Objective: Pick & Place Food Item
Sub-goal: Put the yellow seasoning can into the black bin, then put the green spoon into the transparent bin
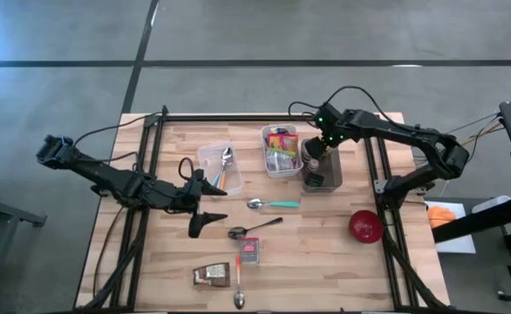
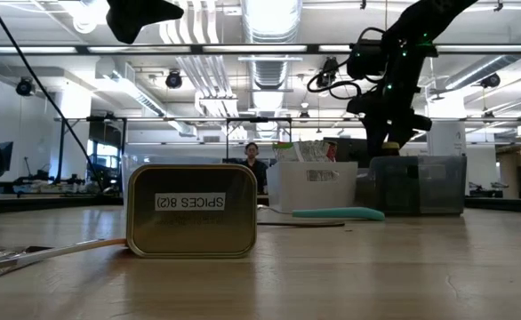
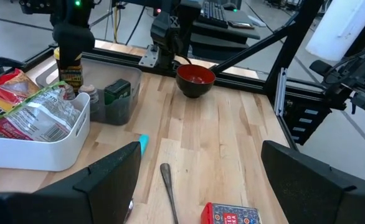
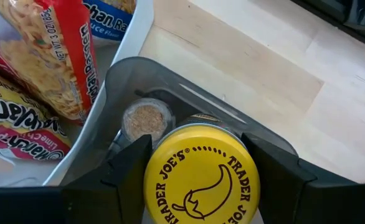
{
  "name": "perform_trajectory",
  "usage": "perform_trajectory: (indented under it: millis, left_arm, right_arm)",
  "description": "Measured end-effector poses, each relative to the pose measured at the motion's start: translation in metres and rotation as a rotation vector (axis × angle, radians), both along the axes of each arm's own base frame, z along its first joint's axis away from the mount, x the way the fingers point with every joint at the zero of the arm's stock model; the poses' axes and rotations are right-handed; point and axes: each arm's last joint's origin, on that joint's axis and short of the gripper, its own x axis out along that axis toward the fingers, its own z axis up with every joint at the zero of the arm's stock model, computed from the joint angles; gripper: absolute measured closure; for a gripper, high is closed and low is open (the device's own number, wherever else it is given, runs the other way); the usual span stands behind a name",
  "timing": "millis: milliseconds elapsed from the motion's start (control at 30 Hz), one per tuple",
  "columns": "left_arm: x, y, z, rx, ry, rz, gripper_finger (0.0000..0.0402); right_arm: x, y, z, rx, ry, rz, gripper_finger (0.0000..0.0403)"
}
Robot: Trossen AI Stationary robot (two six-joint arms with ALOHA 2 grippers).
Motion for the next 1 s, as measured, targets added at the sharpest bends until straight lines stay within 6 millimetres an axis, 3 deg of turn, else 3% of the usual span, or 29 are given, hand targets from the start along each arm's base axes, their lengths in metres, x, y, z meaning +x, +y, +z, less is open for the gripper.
perform_trajectory:
  millis: [100,300,400,700,1000]
  left_arm:
    - [0.000,0.000,0.000,0.000,0.000,0.000,0.0068]
    - [0.000,0.000,0.000,-0.003,0.000,0.001,0.0068]
    - [0.000,0.000,0.000,-0.003,0.000,0.001,0.0068]
    - [0.000,0.000,0.000,-0.008,0.001,0.000,0.0068]
    - [-0.001,0.000,-0.002,-0.016,0.024,0.007,0.0068]
  right_arm:
    - [0.000,0.000,0.000,-0.001,0.001,0.003,0.0184]
    - [-0.001,0.000,-0.002,-0.009,0.015,-0.004,0.0110]
    - [-0.002,0.001,-0.005,-0.006,0.023,-0.005,0.0093]
    - [-0.003,0.002,-0.007,-0.004,0.025,-0.005,0.0087]
    - [-0.011,0.007,0.016,-0.053,-0.043,-0.006,0.0086]
